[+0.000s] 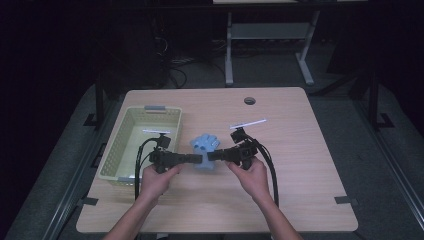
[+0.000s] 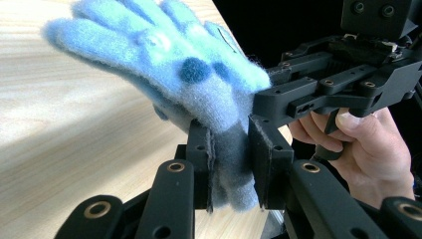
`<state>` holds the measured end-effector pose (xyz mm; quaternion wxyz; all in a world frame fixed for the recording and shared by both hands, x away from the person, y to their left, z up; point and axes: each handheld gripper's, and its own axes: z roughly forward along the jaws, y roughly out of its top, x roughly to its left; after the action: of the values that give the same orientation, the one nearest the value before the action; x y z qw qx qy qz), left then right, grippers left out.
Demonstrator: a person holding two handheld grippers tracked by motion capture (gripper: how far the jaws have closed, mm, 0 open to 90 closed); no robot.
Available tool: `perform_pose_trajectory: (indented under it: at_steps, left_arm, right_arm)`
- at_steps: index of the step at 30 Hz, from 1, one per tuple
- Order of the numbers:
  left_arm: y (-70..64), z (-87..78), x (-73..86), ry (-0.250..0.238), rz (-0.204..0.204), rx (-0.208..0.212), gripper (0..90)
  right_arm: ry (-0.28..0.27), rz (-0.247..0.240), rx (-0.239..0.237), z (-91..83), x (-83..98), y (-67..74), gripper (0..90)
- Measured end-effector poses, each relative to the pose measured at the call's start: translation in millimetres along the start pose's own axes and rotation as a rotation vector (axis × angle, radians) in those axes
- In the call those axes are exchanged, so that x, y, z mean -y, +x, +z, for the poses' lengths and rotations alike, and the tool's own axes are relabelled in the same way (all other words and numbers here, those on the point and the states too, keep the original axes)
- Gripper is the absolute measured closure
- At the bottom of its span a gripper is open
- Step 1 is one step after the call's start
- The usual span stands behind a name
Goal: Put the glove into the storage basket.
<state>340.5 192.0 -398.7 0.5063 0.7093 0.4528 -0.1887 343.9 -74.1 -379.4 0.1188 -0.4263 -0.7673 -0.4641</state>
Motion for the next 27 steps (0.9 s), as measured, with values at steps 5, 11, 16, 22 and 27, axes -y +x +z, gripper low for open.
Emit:
perform_pose_trajectory:
  at_steps: [5,11,16,22,27]
  left_arm:
    - [2.0,-4.9,-2.3,-0.002,0.0,-0.007,72.6]
    - [4.6,-11.2,-5.2,0.003,0.004,-0.004,73.1]
    - [5.4,-18.2,-5.8,-0.001,0.009,-0.014,73.4]
    - [9.1,-28.6,-5.6,-0.013,0.003,-0.02,73.6]
    - [10.7,-37.2,-6.8,-0.015,0.016,-0.023,73.8]
  right_arm:
    - [0.008,-0.004,0.0,4.1,-5.1,2.0,76.9]
    - [-0.002,-0.007,0.0,7.9,-7.4,4.5,76.9]
    - [0.006,-0.016,0.0,13.9,-11.9,9.9,76.9]
    - [0.022,-0.035,-0.001,21.3,-19.0,14.9,77.0]
    - [0.025,-0.041,-0.013,27.4,-23.2,17.8,77.0]
